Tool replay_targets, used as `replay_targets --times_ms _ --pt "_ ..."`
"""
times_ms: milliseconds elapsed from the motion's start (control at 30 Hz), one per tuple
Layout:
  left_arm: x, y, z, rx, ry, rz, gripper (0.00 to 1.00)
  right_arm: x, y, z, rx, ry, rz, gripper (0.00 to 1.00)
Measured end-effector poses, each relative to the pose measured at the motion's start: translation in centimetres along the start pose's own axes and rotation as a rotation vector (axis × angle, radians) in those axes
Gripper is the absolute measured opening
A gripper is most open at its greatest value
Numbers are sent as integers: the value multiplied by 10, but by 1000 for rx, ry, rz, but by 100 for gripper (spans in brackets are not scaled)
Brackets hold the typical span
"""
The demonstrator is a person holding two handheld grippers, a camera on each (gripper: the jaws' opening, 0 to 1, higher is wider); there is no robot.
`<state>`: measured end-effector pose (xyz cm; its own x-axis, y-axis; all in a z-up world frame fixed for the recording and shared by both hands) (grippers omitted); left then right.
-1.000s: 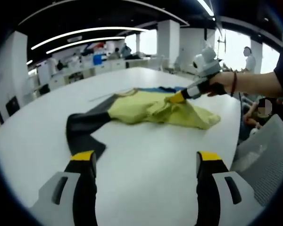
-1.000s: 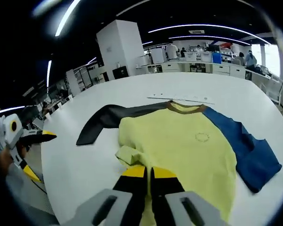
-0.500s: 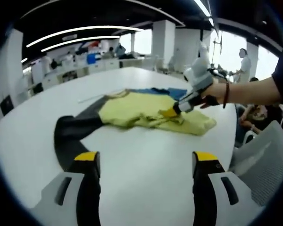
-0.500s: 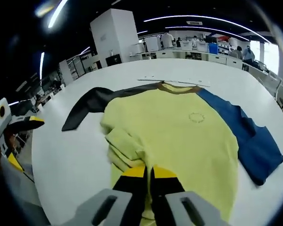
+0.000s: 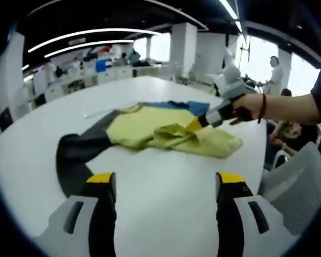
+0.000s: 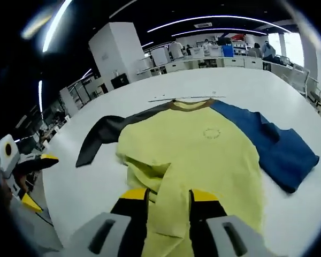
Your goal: Fold the garment on the visible template until the final outline fits inside the template.
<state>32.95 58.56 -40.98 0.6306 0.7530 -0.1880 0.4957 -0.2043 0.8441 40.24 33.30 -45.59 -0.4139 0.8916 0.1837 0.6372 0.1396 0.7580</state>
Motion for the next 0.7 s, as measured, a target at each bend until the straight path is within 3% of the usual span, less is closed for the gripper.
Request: replay_targets --times_ms 233,500,700 --pt "-5 12 10 -17 -39 -24 69 -10 -5 -30 -4 -38 20 51" --pt "-6 27 29 -29 -73 -88 64 -30 -23 -70 32 -160 1 51" --pt "-6 34 44 -15 -71 -119 60 -39 -43 -88 68 -218 11 50"
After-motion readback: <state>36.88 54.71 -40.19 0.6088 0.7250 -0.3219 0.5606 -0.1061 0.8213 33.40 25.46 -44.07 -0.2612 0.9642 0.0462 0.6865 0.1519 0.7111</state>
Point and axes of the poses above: the point that each gripper's makers call its tool centre point, and the gripper's own axes: z roughly forward along the fingers, x roughly to its left, y roughly out of its top, the point moved 7 cm from there along -z, roughly backward along the fingers, and after that the axes turned 8 degrees about -z, right-handed, at the moved point
